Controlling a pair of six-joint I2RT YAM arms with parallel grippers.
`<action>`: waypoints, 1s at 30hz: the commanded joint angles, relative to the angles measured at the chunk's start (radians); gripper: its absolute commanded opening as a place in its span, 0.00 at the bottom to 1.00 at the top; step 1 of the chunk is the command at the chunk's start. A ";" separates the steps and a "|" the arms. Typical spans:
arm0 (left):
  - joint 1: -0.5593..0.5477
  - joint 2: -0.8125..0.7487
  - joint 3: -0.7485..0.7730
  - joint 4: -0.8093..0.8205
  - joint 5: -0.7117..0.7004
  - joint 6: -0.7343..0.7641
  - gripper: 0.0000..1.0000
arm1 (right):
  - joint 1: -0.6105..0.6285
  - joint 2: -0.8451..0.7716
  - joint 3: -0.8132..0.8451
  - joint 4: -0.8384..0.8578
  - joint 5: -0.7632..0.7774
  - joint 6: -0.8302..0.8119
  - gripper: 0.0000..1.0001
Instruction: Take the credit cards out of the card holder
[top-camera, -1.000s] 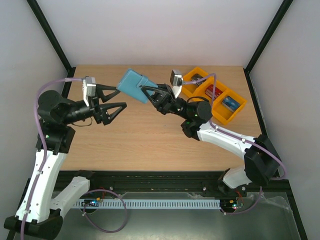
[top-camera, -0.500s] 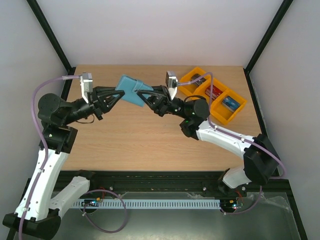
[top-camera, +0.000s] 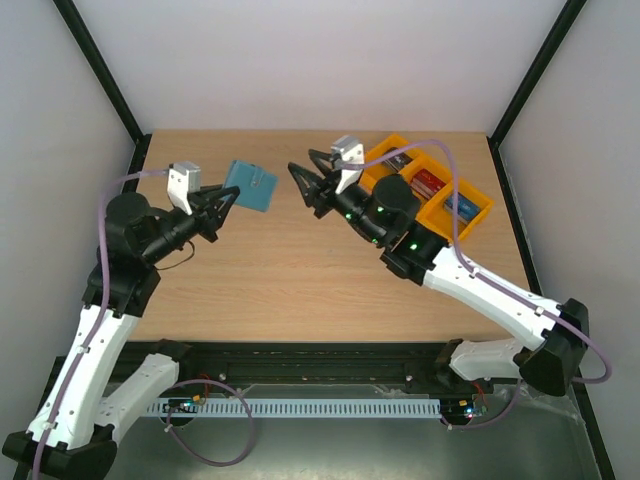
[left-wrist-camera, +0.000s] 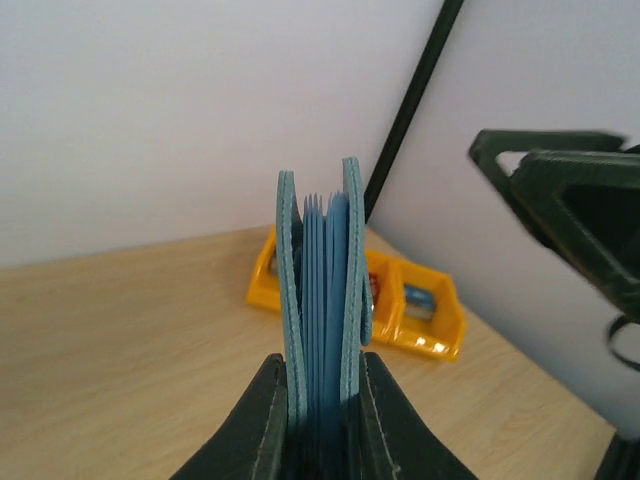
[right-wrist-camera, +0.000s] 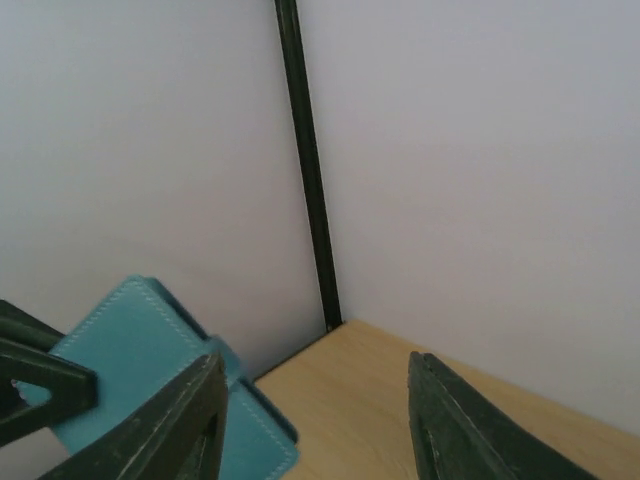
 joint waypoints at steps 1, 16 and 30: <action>-0.019 -0.013 -0.023 -0.029 -0.103 0.048 0.02 | 0.120 0.058 0.068 -0.200 0.190 -0.244 0.47; -0.024 -0.008 -0.026 -0.009 -0.004 0.058 0.02 | 0.187 0.222 0.157 -0.125 0.150 -0.275 0.41; -0.036 -0.014 -0.033 -0.007 0.071 0.096 0.02 | 0.187 0.299 0.228 -0.185 0.350 -0.254 0.18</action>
